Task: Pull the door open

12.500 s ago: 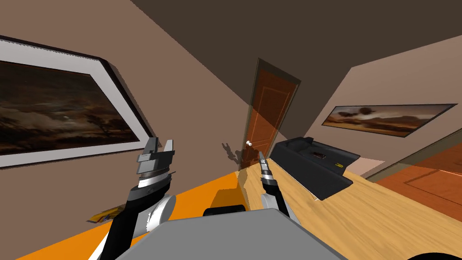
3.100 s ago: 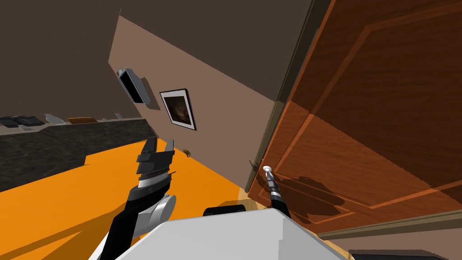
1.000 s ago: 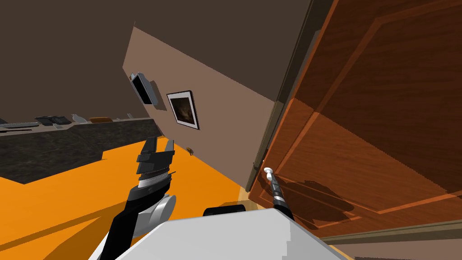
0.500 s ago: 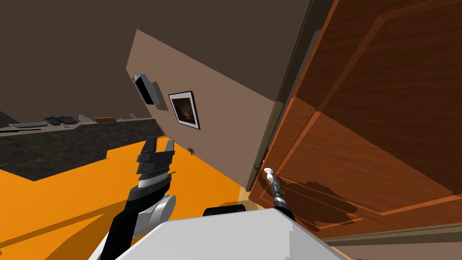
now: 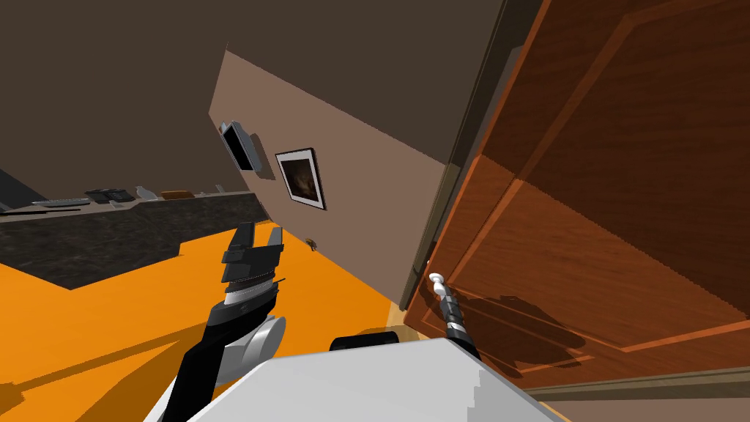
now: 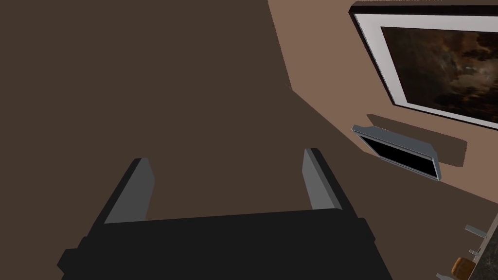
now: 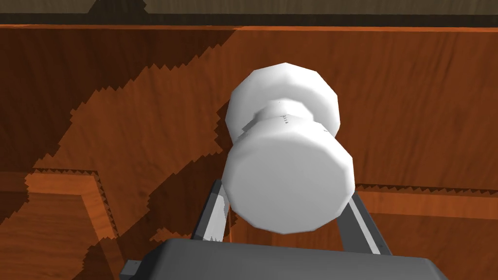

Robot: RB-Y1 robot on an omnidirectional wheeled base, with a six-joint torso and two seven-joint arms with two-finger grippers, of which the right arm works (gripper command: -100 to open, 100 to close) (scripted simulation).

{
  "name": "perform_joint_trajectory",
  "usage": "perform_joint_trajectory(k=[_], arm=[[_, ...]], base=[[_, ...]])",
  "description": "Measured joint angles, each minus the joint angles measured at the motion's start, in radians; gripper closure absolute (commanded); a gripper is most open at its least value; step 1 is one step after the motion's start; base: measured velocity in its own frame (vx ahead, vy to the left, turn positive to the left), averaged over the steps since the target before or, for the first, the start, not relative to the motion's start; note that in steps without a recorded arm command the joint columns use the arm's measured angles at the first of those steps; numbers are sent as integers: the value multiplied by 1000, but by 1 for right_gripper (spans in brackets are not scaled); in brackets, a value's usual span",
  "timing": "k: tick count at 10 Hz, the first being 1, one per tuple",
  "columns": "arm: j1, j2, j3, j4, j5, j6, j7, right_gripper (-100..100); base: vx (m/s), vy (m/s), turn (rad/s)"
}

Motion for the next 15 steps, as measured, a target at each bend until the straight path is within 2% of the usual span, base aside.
perform_joint_trajectory(k=[9, 11, 13, 15], arm=[[28, -13, 24, -15, -33, -10, -209, 100], [28, -16, 31, -4, -39, -20, -259, 100], [46, -18, 37, -27, -50, -13, -310, 100], [53, -21, 43, -30, -57, -15, -359, 100]], base=[[-11, -2, 21], [-12, -3, 20], [-15, -4, 23], [-11, -3, 20]])
